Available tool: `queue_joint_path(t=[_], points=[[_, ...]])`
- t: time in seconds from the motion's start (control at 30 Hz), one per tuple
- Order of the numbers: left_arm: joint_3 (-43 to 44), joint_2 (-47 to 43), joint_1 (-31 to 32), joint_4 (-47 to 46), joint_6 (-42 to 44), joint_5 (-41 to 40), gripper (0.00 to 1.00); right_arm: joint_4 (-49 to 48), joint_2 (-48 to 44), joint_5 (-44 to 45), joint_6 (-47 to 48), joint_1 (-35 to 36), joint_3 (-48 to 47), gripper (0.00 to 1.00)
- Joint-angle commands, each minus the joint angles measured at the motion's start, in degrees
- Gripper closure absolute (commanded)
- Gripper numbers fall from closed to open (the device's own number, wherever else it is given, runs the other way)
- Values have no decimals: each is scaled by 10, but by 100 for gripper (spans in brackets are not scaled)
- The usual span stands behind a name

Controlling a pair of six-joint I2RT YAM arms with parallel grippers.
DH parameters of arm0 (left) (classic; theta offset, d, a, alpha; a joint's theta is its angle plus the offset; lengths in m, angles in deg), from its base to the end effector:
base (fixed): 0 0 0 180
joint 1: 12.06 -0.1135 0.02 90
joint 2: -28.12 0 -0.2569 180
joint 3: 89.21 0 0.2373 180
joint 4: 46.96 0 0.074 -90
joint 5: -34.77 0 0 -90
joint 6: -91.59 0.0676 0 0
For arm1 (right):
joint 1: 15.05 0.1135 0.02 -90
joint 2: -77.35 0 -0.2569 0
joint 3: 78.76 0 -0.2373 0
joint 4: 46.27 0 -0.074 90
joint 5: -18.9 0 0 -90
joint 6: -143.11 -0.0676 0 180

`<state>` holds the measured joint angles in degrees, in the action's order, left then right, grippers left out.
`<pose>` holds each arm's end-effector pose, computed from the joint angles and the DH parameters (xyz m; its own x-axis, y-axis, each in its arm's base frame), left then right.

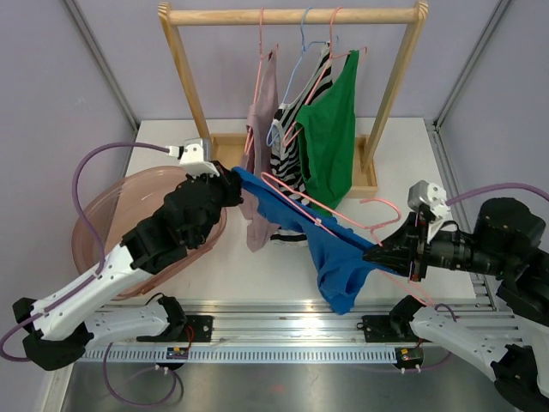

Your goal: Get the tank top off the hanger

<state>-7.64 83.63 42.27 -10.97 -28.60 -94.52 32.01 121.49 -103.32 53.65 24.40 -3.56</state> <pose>0.1585 -0.1474 0.4077 -0.2202 -0.3607 -0.9063 0.1785 0.8985 -0.4009 0.0365 0.0767 0.4596 -0.2250 -0.1954 -0.9546 -0.9321 0.3286 0.1524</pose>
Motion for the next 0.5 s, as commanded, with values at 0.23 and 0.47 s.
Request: queue_joint_path(t=[0.23, 0.47], points=[[-189, -120, -7, -254, 67, 345, 100, -434, -77, 9, -109, 8, 170, 100], [-275, -146, 18, -338, 103, 583, 100, -818, -105, 127, -162, 8, 388, 100]])
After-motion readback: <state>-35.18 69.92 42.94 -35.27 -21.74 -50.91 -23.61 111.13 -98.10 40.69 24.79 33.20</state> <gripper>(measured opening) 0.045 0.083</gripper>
